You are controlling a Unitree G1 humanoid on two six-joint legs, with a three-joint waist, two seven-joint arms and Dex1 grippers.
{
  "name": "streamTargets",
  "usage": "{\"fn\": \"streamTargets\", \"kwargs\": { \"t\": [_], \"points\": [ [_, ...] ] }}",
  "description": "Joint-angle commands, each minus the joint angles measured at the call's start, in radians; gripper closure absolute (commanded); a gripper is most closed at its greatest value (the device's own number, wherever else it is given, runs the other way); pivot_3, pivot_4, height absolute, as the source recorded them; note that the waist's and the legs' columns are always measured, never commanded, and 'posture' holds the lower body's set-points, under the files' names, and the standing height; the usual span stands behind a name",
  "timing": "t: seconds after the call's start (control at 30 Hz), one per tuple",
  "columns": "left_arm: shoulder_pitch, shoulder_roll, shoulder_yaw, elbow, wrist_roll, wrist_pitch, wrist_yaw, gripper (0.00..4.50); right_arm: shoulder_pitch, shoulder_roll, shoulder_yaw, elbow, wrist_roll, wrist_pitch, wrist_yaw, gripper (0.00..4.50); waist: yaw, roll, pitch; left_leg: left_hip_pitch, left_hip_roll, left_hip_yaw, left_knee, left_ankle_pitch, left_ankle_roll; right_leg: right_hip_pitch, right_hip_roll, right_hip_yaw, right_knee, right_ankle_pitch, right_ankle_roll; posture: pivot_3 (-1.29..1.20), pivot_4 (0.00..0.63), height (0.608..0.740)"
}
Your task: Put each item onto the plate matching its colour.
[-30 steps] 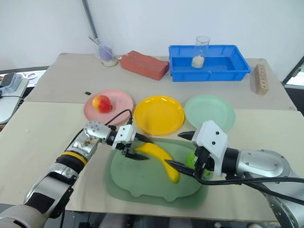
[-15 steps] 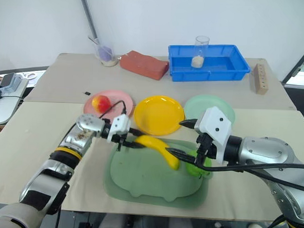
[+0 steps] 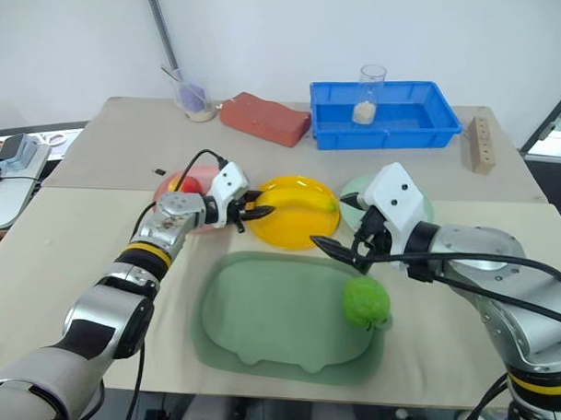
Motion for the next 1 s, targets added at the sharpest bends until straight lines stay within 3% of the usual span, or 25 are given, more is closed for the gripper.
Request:
{"fn": "streamTargets", "kwargs": {
  "t": [0.03,0.2,0.23,0.37,0.47,0.6,0.7,0.87,1.0],
  "points": [
    [-0.038,0.014,0.002,0.004,0.023,-0.031,0.019,2.60,-0.029,0.009,-0.018,-0.018,-0.002,0.026,-0.032,0.00,-0.001,0.000,0.000,0.000,0.000,0.000,0.000,0.000,0.000,0.000,0.000,0.000,0.000,0.000,0.000,0.00,0.150,0.740],
    [-0.054,0.017,0.024,0.013,0.007,-0.024,-0.009,0.28,-0.027,0.018,-0.033,-0.025,-0.006,0.045,-0.058,0.00,0.000,0.000,0.000,0.000,0.000,0.000,0.000,0.000,0.000,0.000,0.000,0.000,0.000,0.000,0.000,0.00,0.150,0.740],
    [-0.057,0.021,0.027,0.013,0.005,-0.023,-0.015,0.13,-0.026,0.019,-0.035,-0.026,-0.006,0.047,-0.061,0.00,0.000,0.000,0.000,0.000,0.000,0.000,0.000,0.000,0.000,0.000,0.000,0.000,0.000,0.000,0.000,0.00,0.150,0.740],
    [-0.074,0.051,0.058,-0.018,-0.022,-0.014,-0.060,0.13,0.015,0.000,-0.069,-0.040,0.001,0.055,-0.060,0.00,0.000,0.000,0.000,0.000,0.000,0.000,0.000,0.000,0.000,0.000,0.000,0.000,0.000,0.000,0.000,0.00,0.150,0.740],
    [-0.059,0.084,0.086,-0.123,-0.097,-0.052,-0.211,0.13,0.098,-0.064,-0.119,-0.045,0.010,0.030,0.023,0.00,0.002,0.000,0.000,0.000,0.000,0.000,0.000,0.000,0.000,0.000,0.000,0.000,0.000,0.000,0.000,0.00,0.150,0.740],
    [0.001,0.143,0.068,-0.301,-0.176,-0.042,-0.431,0.13,0.224,-0.161,-0.185,-0.034,0.011,-0.061,0.210,0.00,0.001,0.001,-0.001,0.000,0.001,0.000,0.000,0.000,-0.001,0.002,0.000,0.000,0.000,0.000,-0.001,0.00,0.150,0.740],
    [0.099,0.198,0.038,-0.539,-0.257,0.034,-0.570,0.13,0.346,-0.223,-0.246,0.016,-0.006,-0.160,0.395,0.00,-0.003,0.004,-0.002,0.001,0.001,0.001,0.000,0.000,0.000,0.003,0.000,0.000,0.000,-0.001,-0.001,0.00,0.150,0.740],
    [0.276,0.268,-0.020,-0.892,-0.349,0.157,-0.662,0.13,0.454,-0.273,-0.256,0.059,-0.046,-0.278,0.559,0.00,-0.014,0.004,-0.002,0.001,0.002,0.001,0.002,0.000,0.000,0.005,0.001,0.001,0.001,-0.004,-0.008,0.00,0.150,0.740],
    [0.353,0.263,-0.041,-1.008,-0.364,0.185,-0.622,0.13,0.473,-0.267,-0.185,0.097,-0.134,-0.373,0.583,0.00,-0.012,0.003,-0.002,0.004,0.002,0.001,0.003,-0.002,-0.002,0.005,0.001,0.001,0.001,-0.005,-0.010,0.00,0.150,0.740]
  ]
}}
